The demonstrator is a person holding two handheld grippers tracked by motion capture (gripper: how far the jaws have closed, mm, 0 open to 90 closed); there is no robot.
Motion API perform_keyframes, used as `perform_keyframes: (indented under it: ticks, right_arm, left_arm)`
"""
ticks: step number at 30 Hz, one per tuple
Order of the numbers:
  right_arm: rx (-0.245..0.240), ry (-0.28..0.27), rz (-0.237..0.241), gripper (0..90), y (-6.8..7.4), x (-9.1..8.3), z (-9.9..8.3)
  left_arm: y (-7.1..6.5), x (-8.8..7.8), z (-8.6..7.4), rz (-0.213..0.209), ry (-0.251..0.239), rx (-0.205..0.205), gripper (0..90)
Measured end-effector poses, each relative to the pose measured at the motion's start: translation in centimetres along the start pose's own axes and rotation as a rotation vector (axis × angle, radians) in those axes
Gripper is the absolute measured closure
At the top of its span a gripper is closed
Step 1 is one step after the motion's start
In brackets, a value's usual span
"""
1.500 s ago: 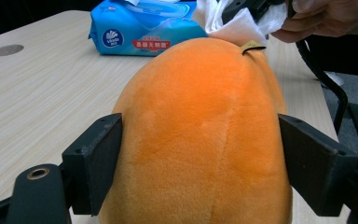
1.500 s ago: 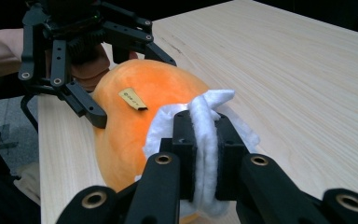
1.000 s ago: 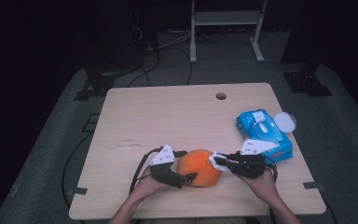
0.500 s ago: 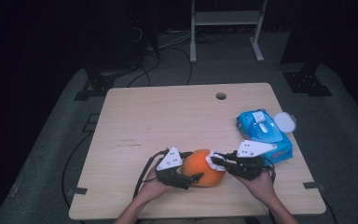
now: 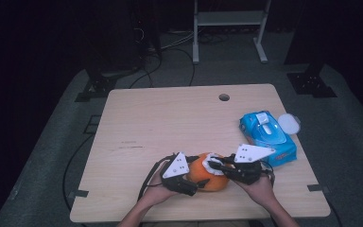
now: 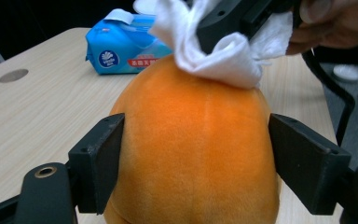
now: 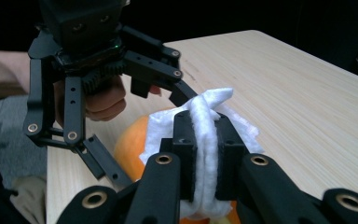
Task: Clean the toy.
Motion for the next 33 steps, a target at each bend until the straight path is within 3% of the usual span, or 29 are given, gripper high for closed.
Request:
perform_keyframes:
  ticks: [2, 3, 4, 6, 7, 8, 10, 12, 13, 14, 15, 16, 17, 19, 23, 26, 28, 29, 33]
  right_arm:
    - [0.013, 0.013, 0.001, 81.2, -0.4, -0.2, -0.3]
    - [0.014, 0.021, -0.005, 81.4, -0.5, -0.3, -0.4]
    - [0.014, 0.021, -0.005, 81.4, -0.5, -0.3, -0.4]
    - [0.016, 0.023, -0.023, 81.4, -0.9, -0.5, -0.7]
    - [0.025, 0.022, -0.025, 81.4, -1.1, -0.6, -0.7]
    - [0.033, 0.019, -0.026, 81.4, -1.2, -0.7, -0.7]
    - [0.044, 0.017, -0.027, 81.4, -1.4, -0.7, -0.6]
    - [0.034, 0.008, -0.028, 81.4, -1.1, -0.5, -0.3]
    - [0.011, 0.004, -0.012, 81.5, -0.1, -0.1, 0.3]
    - [0.011, 0.004, -0.012, 81.5, -0.1, -0.1, 0.3]
    - [-0.004, 0.006, 0.016, 81.5, 1.0, 0.4, 0.7]
    - [-0.024, 0.018, 0.023, 81.5, 1.5, 0.7, 0.8]
    - [-0.024, 0.018, 0.023, 81.5, 1.5, 0.7, 0.8]
    - [-0.041, 0.038, 0.019, 81.5, 1.8, 0.9, 0.7]
    - [0.013, 0.020, -0.026, 81.5, -0.2, -0.7, 0.4]
    - [0.036, 0.014, -0.032, 81.5, -0.6, -1.1, 0.2]
    - [0.017, 0.017, -0.027, 81.5, 0.0, -0.6, 0.4]
    - [0.008, 0.022, 0.006, 81.5, 0.9, 0.2, 0.5]
    - [-0.027, 0.045, 0.012, 81.5, 1.6, 0.8, 0.7]
  left_arm:
    - [0.2, -0.1, -0.2, -0.007, -0.004, -0.005, 18.6]
    - [0.7, -0.2, -0.3, -0.002, -0.008, -0.042, 14.1]
    - [0.7, -0.2, -0.3, -0.002, -0.008, -0.042, 7.5]
    - [1.3, -0.1, -0.6, 0.001, 0.016, -0.120, 3.2]
    - [1.5, 0.0, -0.7, -0.014, 0.008, -0.154, 3.4]
    - [1.4, 0.0, -0.7, -0.033, -0.001, -0.162, 9.0]
    - [1.2, -0.1, -0.6, -0.021, -0.005, -0.138, 17.0]
    - [0.8, -0.1, -0.2, -0.006, -0.007, -0.085, 23.7]
    - [0.3, 0.0, 0.2, -0.001, -0.014, -0.039, 27.1]
    - [0.3, 0.0, 0.2, -0.001, -0.014, -0.039, 27.5]
    - [-0.5, 0.2, 0.6, 0.006, -0.005, 0.032, 28.0]
    - [-0.5, 0.2, 0.6, 0.006, -0.005, 0.032, 28.4]
    - [-0.7, 0.3, 0.7, 0.010, 0.002, 0.060, 28.4]
    - [-0.8, 0.2, 0.5, 0.006, -0.004, 0.058, 29.4]
    - [-0.6, 0.2, 0.4, -0.001, -0.013, 0.045, 29.7]
    - [-0.7, 0.4, 0.5, -0.002, -0.012, 0.050, 28.7]
    - [-1.0, 0.5, 0.6, 0.002, -0.003, 0.071, 27.3]
    - [-1.2, 0.5, 0.6, 0.003, 0.000, 0.092, 27.4]
    - [-1.1, 0.3, 0.3, -0.003, -0.002, 0.092, 27.9]
Point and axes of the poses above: each handheld gripper's, and its own axes: x roughly forward along the jaws, z roughly out of its top, y roughly to its left, the point moved 6 cm from there along x, roughly forward along the jaws, and after that the axes turned 6 degrees about x, right-handed, at the moved point
